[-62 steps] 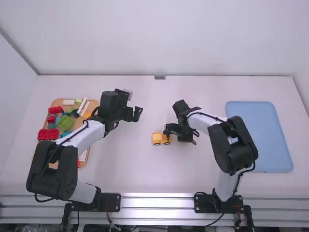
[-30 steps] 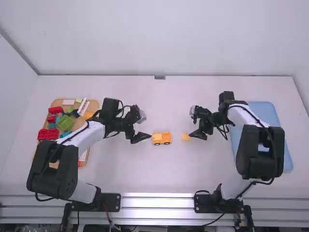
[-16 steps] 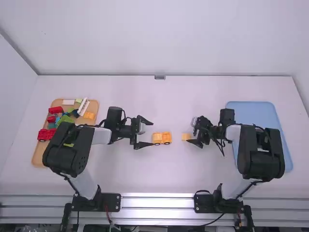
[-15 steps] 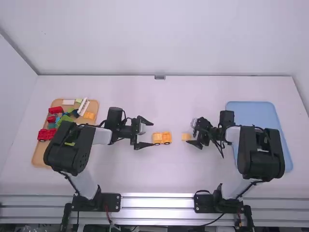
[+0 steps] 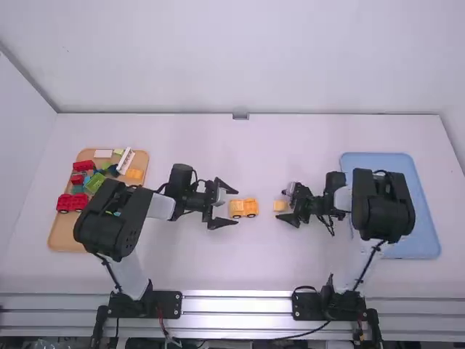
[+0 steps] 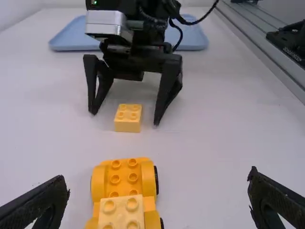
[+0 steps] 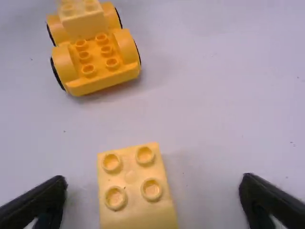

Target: Assemble lego blocks to make yellow taxi

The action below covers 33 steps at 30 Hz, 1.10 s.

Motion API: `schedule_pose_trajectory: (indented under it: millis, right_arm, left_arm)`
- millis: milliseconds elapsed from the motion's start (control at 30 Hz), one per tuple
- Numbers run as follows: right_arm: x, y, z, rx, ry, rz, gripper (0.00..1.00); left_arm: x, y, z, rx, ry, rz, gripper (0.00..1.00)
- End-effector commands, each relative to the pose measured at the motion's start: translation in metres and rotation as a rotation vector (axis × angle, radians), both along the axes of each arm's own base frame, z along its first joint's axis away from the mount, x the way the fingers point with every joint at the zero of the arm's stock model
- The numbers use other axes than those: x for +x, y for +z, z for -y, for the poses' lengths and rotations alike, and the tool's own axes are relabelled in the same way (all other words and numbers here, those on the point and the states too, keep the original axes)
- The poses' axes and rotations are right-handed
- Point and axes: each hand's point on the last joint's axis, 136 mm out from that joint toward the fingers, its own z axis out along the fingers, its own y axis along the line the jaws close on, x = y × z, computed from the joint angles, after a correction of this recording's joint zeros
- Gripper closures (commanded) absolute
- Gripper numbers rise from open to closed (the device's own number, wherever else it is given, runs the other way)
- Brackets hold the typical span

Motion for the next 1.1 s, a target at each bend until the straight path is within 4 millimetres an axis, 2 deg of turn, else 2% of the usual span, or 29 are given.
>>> schedule_pose_trajectory:
  millis: [0,67,267,433,633,733,800,933,1067]
  right_arm:
    - [0.002,0.005,-0.003,0.047,0.065,0.063,0.22]
    - [0.0,0.002,-0.002,0.032,0.088,0.059,0.39]
    - [-0.004,-0.002,0.0,0.002,0.101,0.049,0.53]
    - [-0.005,0.004,-0.003,0.026,0.102,0.053,0.74]
    - [-0.008,0.037,-0.008,0.073,0.131,0.079,0.75]
    - [-0.011,0.059,-0.017,0.063,0.186,0.114,0.76]
    - [-0.01,0.066,-0.023,0.05,0.212,0.139,0.78]
    - [-0.009,0.068,-0.037,0.03,0.253,0.157,0.83]
    - [-0.017,0.059,-0.059,-0.016,0.294,0.105,0.85]
  left_arm:
    - [-0.008,0.0,0.003,-0.018,-0.027,-0.032,0.01]
    - [-0.008,-0.001,0.002,-0.012,-0.022,-0.041,0.01]
    - [-0.008,-0.012,-0.001,0.029,0.014,-0.046,0.01]
    - [-0.004,-0.031,-0.009,0.11,0.084,-0.056,0.01]
    - [-0.003,-0.037,-0.009,0.12,0.066,-0.017,0.01]
    - [0.005,-0.043,-0.006,0.119,0.064,-0.024,0.01]
    - [0.009,-0.048,-0.005,0.122,0.064,-0.034,0.01]
    - [0.017,-0.057,0.004,0.119,0.054,-0.061,0.01]
    - [0.022,-0.071,0.016,0.143,0.047,-0.074,0.01]
